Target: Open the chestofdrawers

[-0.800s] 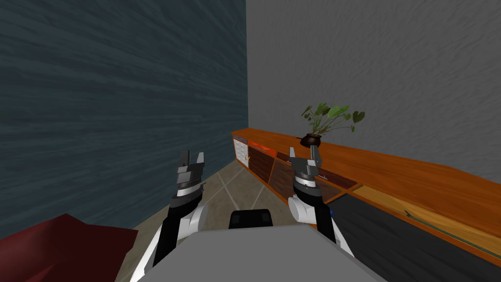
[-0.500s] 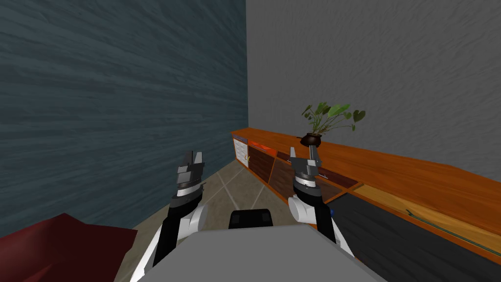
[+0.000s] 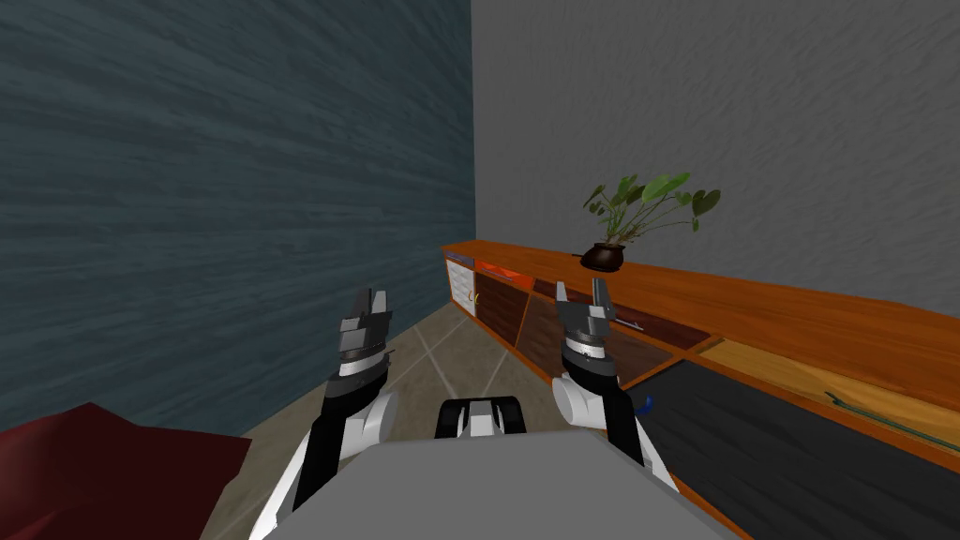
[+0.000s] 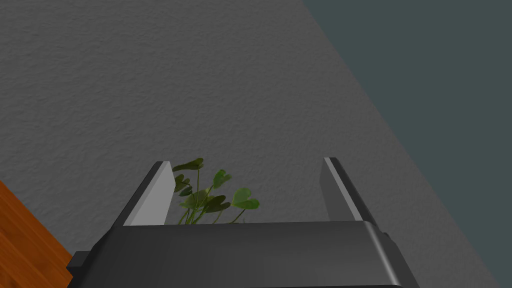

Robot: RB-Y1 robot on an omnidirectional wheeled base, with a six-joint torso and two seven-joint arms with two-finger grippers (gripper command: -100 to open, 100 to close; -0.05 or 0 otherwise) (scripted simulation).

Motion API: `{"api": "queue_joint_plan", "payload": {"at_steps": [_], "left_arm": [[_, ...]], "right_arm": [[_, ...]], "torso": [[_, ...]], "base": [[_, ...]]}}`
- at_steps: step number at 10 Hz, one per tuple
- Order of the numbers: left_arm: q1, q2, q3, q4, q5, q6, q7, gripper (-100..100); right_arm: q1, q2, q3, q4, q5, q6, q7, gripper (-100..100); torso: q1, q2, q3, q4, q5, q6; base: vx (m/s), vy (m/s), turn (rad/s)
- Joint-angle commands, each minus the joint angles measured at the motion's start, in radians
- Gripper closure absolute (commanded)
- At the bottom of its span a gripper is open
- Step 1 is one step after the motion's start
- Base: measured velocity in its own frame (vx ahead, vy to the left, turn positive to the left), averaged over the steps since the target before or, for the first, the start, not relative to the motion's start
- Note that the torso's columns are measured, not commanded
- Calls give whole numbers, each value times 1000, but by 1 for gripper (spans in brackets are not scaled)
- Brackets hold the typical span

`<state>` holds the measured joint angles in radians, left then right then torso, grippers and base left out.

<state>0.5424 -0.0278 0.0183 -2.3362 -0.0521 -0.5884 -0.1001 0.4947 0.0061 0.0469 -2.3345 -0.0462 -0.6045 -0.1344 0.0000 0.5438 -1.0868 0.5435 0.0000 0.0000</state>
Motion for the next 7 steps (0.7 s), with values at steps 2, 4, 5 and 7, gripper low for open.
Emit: {"api": "queue_joint_plan", "payload": {"at_steps": [2, 4, 5, 7], "left_arm": [[0, 0, 0, 0, 0, 0, 0, 0], [0, 0, 0, 0, 0, 0, 0, 0], [0, 0, 0, 0, 0, 0, 0, 0], [0, 0, 0, 0, 0, 0, 0, 0]], "right_arm": [[-3, -39, -3, 6, 10, 2, 11, -100], [-10, -88, -10, 20, 34, 8, 36, -100], [-15, -110, -15, 30, 51, 12, 53, -100], [-26, -146, -28, 52, 91, 21, 96, -100]], "torso": [[0, 148, -295, 148, 0, 0], [1, 190, -384, 190, 0, 0], [1, 192, -389, 193, 0, 0], [0, 194, -390, 194, 0, 0]], "base": [[7, 3, -3], [25, 21, -11], [33, 37, -13], [47, 39, -17]]}}
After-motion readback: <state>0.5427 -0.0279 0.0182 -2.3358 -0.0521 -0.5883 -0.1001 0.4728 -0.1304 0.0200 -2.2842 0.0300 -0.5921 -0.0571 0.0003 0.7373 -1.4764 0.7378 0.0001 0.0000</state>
